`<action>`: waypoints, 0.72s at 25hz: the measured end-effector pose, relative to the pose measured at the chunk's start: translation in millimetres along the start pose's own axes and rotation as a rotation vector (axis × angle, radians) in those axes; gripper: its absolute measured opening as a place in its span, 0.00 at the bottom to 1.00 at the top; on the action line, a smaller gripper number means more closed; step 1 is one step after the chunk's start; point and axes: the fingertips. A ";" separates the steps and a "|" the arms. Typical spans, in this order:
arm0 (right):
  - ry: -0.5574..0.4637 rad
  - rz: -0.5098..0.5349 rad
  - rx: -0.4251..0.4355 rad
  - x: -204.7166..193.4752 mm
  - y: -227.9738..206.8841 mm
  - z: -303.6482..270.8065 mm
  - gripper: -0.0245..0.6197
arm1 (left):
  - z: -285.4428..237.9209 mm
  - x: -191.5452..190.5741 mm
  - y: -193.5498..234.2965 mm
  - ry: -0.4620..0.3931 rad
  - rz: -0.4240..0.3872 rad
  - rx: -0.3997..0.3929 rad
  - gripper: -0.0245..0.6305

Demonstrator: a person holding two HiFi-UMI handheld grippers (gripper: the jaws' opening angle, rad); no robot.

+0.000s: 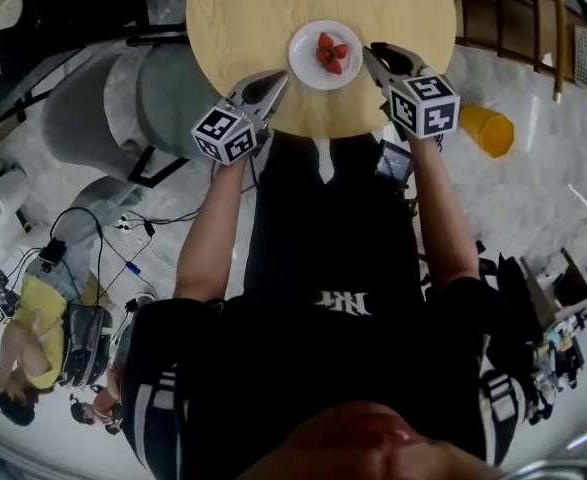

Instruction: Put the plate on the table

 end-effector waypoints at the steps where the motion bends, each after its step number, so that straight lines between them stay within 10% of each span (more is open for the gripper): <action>1: -0.032 0.023 0.023 14.8 0.3 6.7 0.11 | -2.5 9.3 -3.0 -0.010 -0.016 -0.005 0.05; 12: -0.286 0.205 0.332 113.0 53.8 132.0 0.04 | 3.7 98.8 -102.1 -0.088 -0.120 -0.088 0.05; 18: -0.466 0.060 0.601 129.2 87.0 192.7 0.04 | 26.4 130.6 -139.3 -0.159 -0.127 -0.130 0.05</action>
Point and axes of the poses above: the fingertips, and each gripper's own axes: z backward along the fingers, y to its left, x out of its top, and after that the axes turned 1 degree about -x, right-handed
